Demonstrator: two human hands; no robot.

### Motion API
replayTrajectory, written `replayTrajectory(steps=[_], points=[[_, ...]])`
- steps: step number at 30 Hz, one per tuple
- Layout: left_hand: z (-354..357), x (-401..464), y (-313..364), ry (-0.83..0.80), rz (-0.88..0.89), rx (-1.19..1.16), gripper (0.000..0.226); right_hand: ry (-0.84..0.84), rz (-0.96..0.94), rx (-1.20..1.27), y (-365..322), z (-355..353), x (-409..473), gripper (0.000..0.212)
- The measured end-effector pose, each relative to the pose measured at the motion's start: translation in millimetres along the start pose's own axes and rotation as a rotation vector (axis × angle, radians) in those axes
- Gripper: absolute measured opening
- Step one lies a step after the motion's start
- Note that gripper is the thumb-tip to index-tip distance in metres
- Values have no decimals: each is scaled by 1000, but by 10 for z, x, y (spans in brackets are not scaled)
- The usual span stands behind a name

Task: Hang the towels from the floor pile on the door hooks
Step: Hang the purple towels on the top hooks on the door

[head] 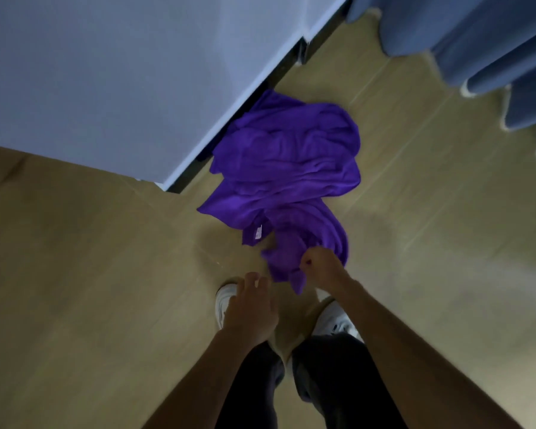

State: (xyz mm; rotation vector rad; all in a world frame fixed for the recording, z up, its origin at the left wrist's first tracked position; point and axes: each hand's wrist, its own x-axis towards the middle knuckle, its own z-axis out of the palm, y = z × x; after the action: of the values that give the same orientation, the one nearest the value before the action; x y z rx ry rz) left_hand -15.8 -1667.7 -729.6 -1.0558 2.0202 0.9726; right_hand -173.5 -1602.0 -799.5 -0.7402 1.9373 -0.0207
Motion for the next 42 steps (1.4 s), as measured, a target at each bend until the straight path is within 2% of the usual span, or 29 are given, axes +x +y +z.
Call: replayTrajectory(steps=[2, 4, 9, 11, 14, 18, 21, 23, 25, 28, 30, 32, 34, 38, 40, 42], points=[[-293, -328, 203, 11, 30, 2, 41, 64, -15, 129, -196, -288, -515, 16], [-619, -631, 398, 18, 58, -8, 42, 60, -69, 200, -414, -587, -1004, 15], [-1733, -1551, 933, 73, 169, -42, 56, 142, -189, 349, -1228, -1671, -2235, 36], [-2182, -1935, 1113, 95, 208, -63, 58, 186, -275, 384, -1577, -2130, -2686, 37], [-2835, -2485, 1350, 223, 235, -51, 49, 232, -429, 432, -2030, -2753, -3311, 35], [-3638, -3212, 1599, 451, 269, -103, 10, 188, -515, 729, -2393, -3345, -4019, 24], [-4089, -3740, 1710, 594, 291, -175, 11, 50, -521, 915, -2458, -3600, -4397, 29], [-4285, -4088, 1774, 665, 297, -208, 12, -24, -576, 858, -2464, -3663, -4603, 45], [-4431, -4418, 1842, 743, 288, -248, 12, -33, -646, 625, -2486, -3660, -4765, 60], [-4619, -4902, 1960, 848, 257, -304, 15, -31, -729, 297, -2583, -3660, -4969, 71], [-4719, -5239, 2027, 922, 252, -322, 16, 27, -768, 132, -2709, -3643, -5095, 79], [-4810, -5580, 2074, 997, 247, -335, 16, 170, -761, 41, -2875, -3594, -5197, 87], [-4882, -5926, 2077, 1077, 232, -351, 20, 322, -746, 37, -3066, -3558, -5268, 78], [-4951, -6620, 1927, 1210, 209, -413, 22, 537, -825, -28, -3475, -3596, -5455, 29], [-4967, -6950, 1780, 1198, 171, -472, 24, 562, -863, 5, -3688, -3651, -5567, 24], [-4969, -7260, 1589, 1093, 86, -605, 36, 497, -942, 55, -3932, -3712, -5720, 27]])
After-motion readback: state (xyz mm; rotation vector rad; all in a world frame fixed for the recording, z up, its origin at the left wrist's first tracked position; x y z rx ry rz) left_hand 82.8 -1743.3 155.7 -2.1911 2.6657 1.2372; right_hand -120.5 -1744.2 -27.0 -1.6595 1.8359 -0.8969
